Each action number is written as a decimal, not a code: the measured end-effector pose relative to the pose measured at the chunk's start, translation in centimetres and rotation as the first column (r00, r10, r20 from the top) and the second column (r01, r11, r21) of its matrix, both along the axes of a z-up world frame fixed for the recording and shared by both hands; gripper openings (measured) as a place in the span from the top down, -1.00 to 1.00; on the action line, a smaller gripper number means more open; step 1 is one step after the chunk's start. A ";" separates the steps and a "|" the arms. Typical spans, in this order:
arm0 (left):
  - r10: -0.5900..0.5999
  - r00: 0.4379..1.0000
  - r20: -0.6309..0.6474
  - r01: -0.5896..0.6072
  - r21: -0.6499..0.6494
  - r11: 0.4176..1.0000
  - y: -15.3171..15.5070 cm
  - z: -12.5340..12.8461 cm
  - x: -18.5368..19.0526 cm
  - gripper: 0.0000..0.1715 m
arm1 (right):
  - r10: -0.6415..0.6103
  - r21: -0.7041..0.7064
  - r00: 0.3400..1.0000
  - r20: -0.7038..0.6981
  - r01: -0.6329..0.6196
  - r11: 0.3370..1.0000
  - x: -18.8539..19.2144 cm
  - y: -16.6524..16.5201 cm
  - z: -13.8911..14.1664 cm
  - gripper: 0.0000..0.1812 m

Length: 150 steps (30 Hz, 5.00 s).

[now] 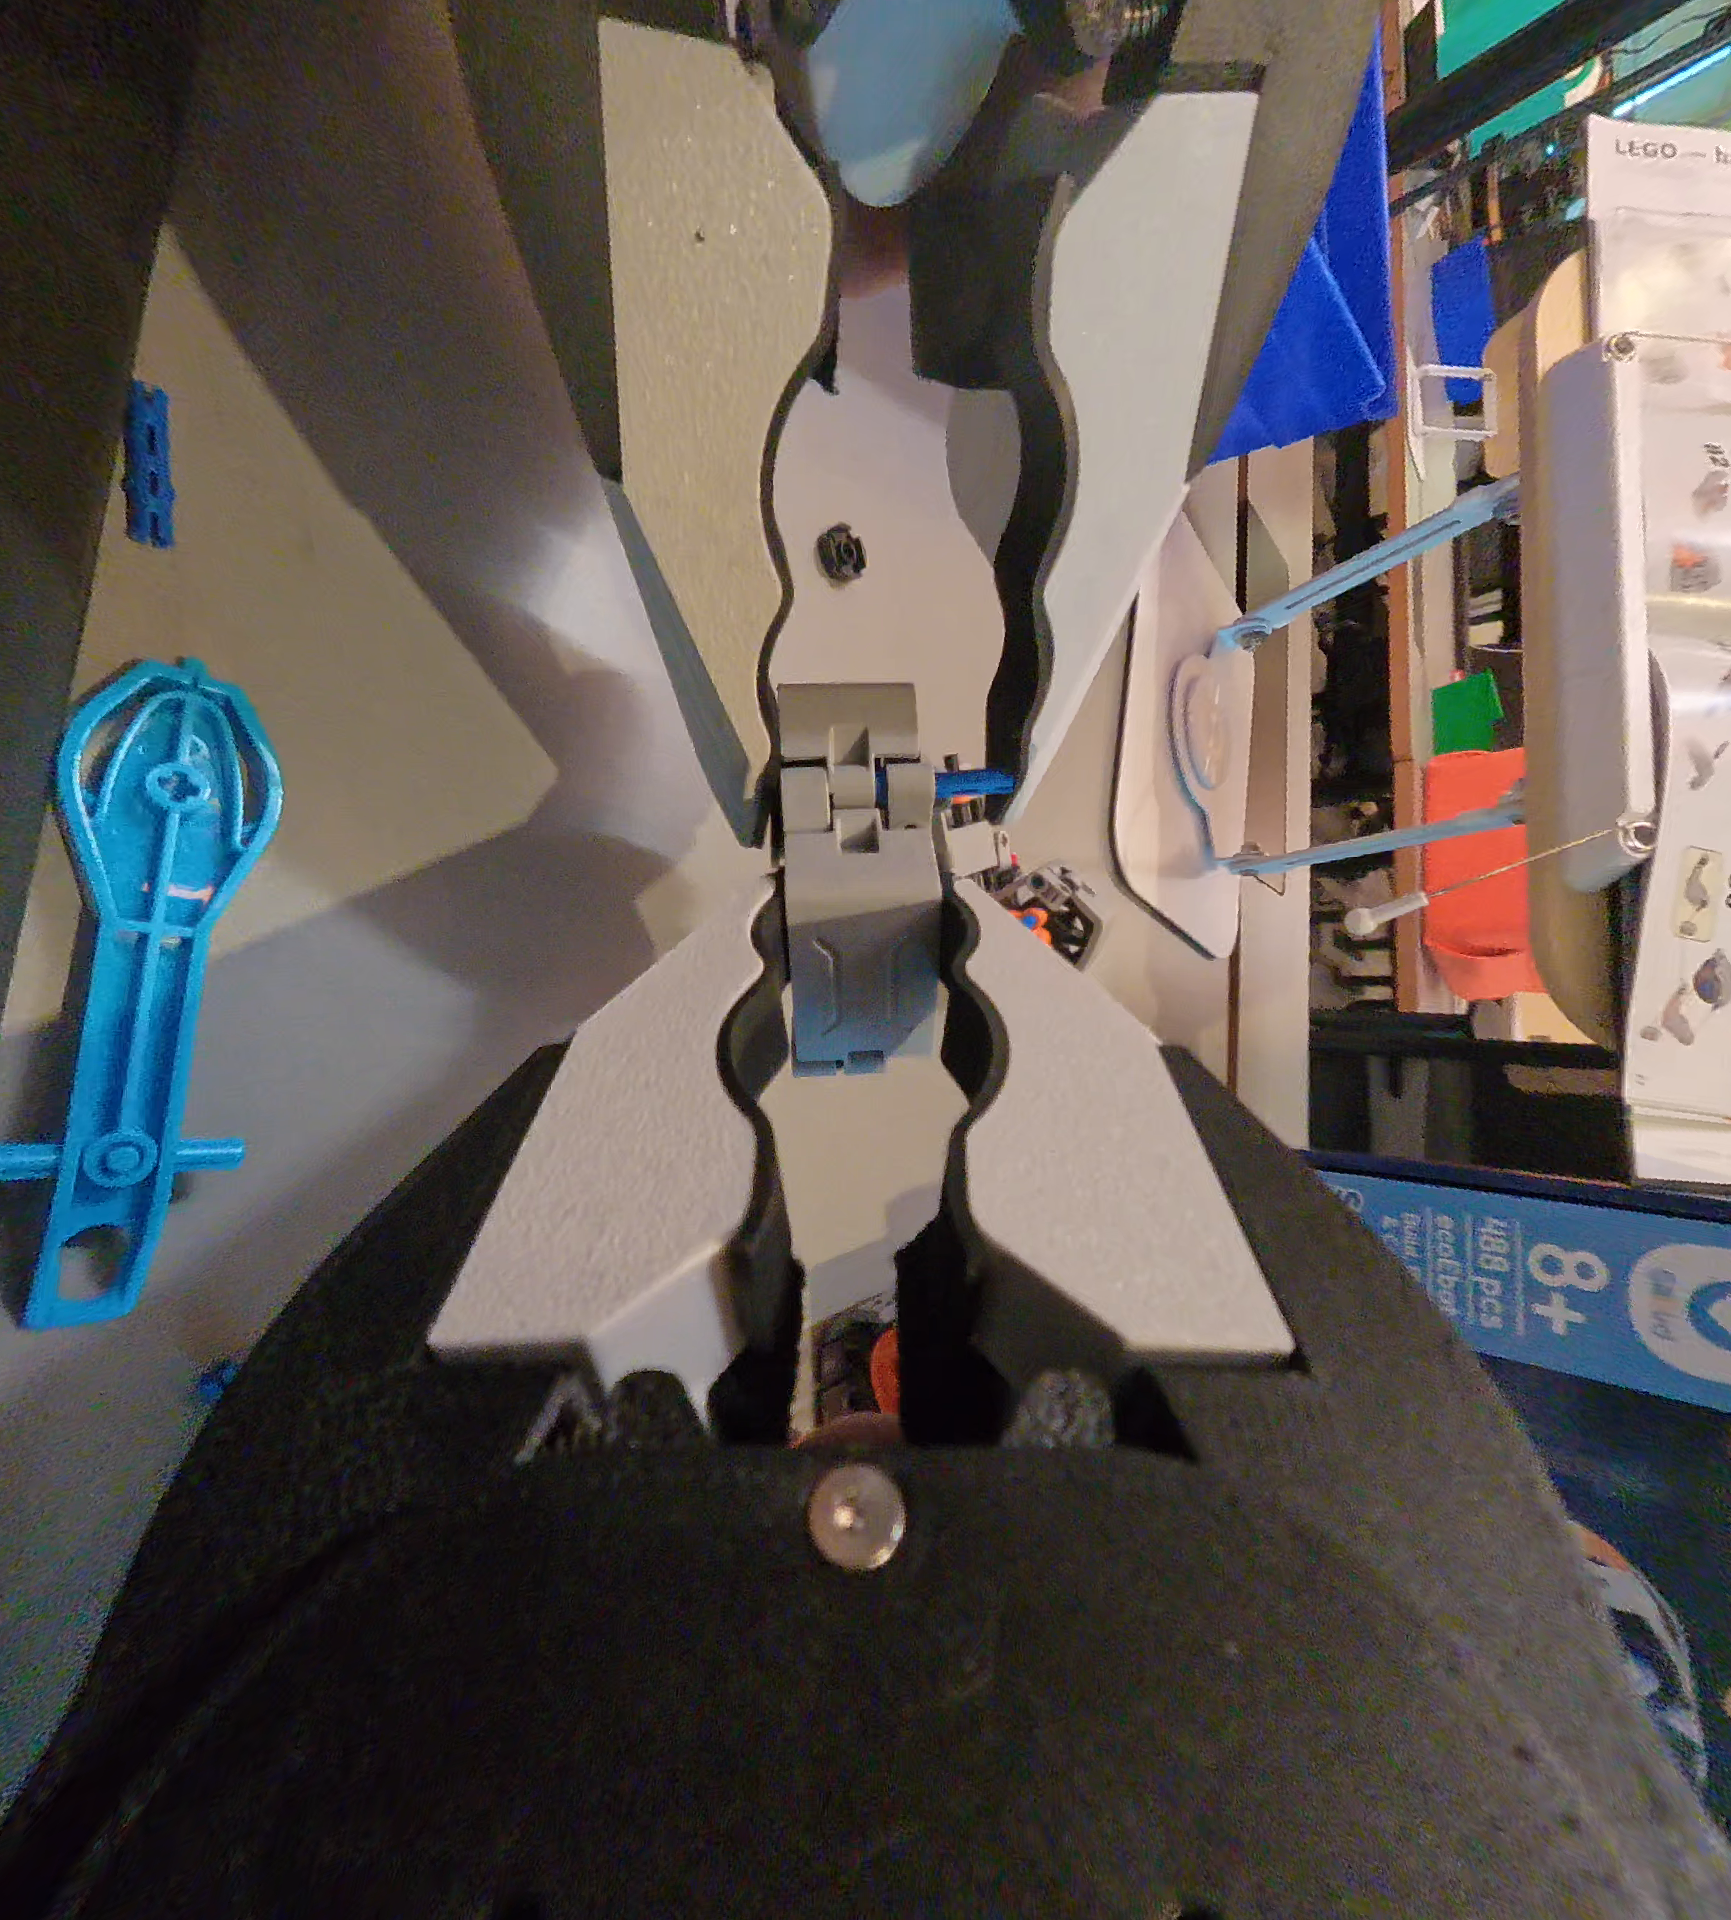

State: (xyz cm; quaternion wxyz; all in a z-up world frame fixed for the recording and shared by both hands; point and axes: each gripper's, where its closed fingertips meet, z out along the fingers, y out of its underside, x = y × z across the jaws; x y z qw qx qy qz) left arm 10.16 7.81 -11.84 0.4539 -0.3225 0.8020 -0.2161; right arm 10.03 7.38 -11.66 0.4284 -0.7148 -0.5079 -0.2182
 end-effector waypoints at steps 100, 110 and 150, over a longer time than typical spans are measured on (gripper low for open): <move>-0.099 0.896 -0.434 -0.096 -0.406 0.909 -1.7 -6.0 -0.6 0.67 | -0.323 -0.592 0.773 -0.546 -0.083 0.802 2.2 -3.1 -3.7 0.75; -0.101 0.911 -0.400 -0.049 -0.348 0.936 -1.8 -5.9 -0.3 0.82 | -0.193 -0.450 0.814 -0.548 -0.092 0.888 1.4 -2.1 -1.9 0.63; -0.102 0.966 -0.239 0.044 -0.237 0.971 -1.9 -3.5 0.5 0.81 | -0.220 -0.509 0.880 -0.421 -0.029 0.860 1.7 -2.6 -3.8 0.74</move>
